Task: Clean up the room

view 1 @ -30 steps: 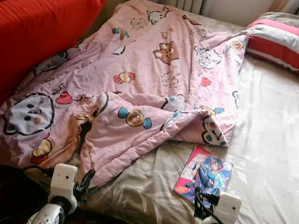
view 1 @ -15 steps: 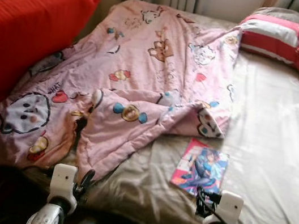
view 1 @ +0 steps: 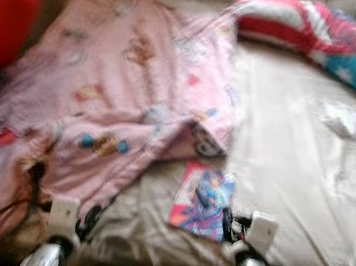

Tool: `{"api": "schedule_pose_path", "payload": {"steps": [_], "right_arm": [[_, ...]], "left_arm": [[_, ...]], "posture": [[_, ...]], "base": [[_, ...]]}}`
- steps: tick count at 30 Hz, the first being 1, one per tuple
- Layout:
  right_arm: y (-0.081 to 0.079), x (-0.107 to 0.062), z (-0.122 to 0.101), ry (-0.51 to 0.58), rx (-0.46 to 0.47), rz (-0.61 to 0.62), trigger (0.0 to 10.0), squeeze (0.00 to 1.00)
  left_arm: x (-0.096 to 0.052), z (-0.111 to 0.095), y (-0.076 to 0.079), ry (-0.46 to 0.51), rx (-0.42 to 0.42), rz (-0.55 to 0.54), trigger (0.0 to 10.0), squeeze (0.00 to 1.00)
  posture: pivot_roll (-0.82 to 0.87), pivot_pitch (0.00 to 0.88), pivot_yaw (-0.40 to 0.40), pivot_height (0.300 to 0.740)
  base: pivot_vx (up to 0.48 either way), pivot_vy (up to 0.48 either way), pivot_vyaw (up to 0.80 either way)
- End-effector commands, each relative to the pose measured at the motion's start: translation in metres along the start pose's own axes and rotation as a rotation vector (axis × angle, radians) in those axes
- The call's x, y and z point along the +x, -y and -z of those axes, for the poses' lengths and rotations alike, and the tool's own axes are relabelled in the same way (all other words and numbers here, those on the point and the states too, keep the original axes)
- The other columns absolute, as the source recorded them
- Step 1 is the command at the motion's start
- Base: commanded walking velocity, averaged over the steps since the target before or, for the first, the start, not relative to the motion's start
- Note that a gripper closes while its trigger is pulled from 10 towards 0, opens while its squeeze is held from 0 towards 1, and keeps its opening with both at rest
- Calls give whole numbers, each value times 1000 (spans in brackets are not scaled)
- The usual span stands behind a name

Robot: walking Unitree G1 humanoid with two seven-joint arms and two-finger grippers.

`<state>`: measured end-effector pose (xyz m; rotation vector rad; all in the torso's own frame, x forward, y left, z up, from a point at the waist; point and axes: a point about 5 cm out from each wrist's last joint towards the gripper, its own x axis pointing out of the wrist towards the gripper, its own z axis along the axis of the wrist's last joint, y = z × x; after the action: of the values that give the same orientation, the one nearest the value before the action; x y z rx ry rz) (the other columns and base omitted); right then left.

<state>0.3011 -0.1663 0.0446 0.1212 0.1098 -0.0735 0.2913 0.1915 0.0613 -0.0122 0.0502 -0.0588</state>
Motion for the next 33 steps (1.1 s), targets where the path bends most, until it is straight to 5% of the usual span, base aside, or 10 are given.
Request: {"api": "schedule_pose_path", "payload": {"steps": [1,10,22,33], "right_arm": [[0,-10,18,-67,16,-11,10000,0],[-14,-10,18,-74,-5,-150,10000,0],[-16,6,7,-68,22,-173,10000,0],[-7,34,-13,-85,250,-17,10000,0]], "left_arm": [[-12,15,-4,-53,3,-12,10000,0],[-13,15,-4,-56,5,-11,10000,0],[-16,15,-3,-58,7,-8,10000,0],[-28,16,-7,-66,26,-8,10000,0]], "posture": [[8,252,49,586],[10,256,51,586],[19,274,55,586],[67,322,67,586]], "base": [[0,0,0],[0,0,0],[0,0,310],[0,0,0]]}}
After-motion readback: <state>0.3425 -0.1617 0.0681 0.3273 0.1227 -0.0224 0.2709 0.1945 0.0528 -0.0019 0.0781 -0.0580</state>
